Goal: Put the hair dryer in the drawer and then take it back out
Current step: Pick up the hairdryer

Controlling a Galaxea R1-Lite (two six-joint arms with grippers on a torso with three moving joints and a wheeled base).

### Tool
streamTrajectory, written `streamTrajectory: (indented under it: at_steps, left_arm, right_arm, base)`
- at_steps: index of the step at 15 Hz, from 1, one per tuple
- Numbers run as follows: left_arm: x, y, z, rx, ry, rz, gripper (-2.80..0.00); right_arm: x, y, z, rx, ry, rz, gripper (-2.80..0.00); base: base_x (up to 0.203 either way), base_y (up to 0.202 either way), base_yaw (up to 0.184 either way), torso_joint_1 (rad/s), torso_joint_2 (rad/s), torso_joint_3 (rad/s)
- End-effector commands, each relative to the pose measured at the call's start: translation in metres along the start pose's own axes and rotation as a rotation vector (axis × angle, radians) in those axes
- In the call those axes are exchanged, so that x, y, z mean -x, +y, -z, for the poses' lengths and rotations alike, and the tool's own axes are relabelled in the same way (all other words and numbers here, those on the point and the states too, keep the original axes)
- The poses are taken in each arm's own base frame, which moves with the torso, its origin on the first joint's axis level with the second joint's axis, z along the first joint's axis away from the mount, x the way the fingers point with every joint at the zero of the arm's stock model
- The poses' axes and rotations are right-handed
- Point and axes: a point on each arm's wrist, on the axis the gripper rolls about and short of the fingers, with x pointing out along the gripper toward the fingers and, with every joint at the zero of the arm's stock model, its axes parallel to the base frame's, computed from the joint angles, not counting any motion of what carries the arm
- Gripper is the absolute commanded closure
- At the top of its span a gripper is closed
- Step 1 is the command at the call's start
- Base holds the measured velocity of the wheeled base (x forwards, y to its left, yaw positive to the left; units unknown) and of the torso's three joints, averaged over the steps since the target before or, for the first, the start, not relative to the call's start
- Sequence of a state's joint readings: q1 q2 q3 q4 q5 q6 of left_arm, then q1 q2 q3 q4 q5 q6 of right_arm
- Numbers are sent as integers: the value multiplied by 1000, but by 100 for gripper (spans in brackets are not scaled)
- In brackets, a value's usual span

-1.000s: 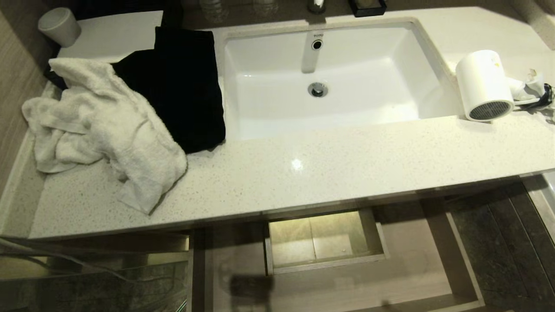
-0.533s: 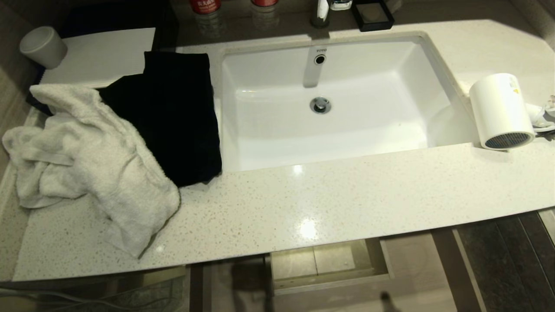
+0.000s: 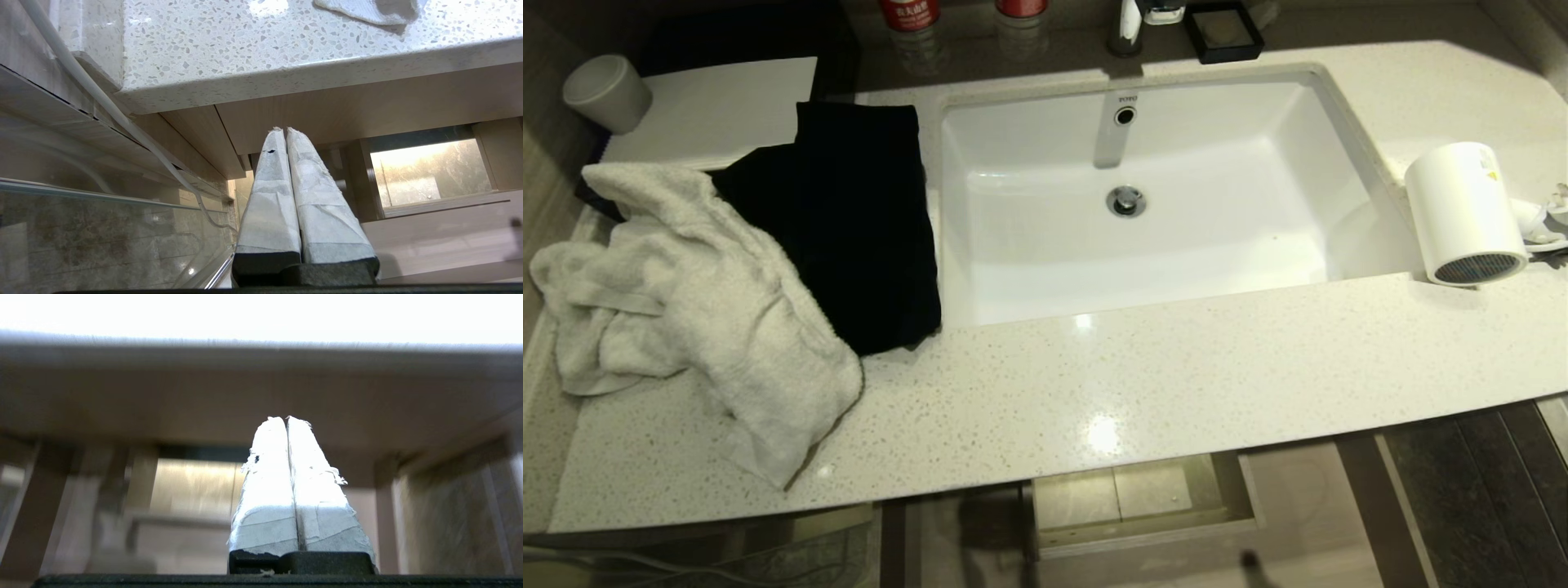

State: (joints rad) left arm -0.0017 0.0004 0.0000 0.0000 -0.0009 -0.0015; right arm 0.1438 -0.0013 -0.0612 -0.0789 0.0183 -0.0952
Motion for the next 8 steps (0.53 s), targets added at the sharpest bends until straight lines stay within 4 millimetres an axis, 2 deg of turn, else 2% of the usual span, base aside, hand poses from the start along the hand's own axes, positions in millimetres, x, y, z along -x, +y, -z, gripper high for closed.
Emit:
streamTrajectory:
  at_steps: [1,3,4,5,8]
  left_arm:
    - [0,0,0,0,2,0,0]
    - [0,0,0,0,1,0,0]
    - [0,0,0,0,0,-1,0]
    - [0,0,0,0,0,-1,0]
    - [0,0,0,0,1,-1,0]
  right_arm:
    - [28,-5,-56,10,-170,26,0]
    - [56,-10,-112,19,-202,42,0]
    - [64,-12,-137,24,-166,47,0]
    - [60,-15,-160,27,-96,50,0]
    - [11,-21,-206,35,112,50,0]
  base:
    - [0,0,0,0,0,0]
    - [0,0,0,0,0,0]
    - [0,0,0,0,0,0]
    - [0,0,0,0,0,0]
    - [0,0,0,0,0,0]
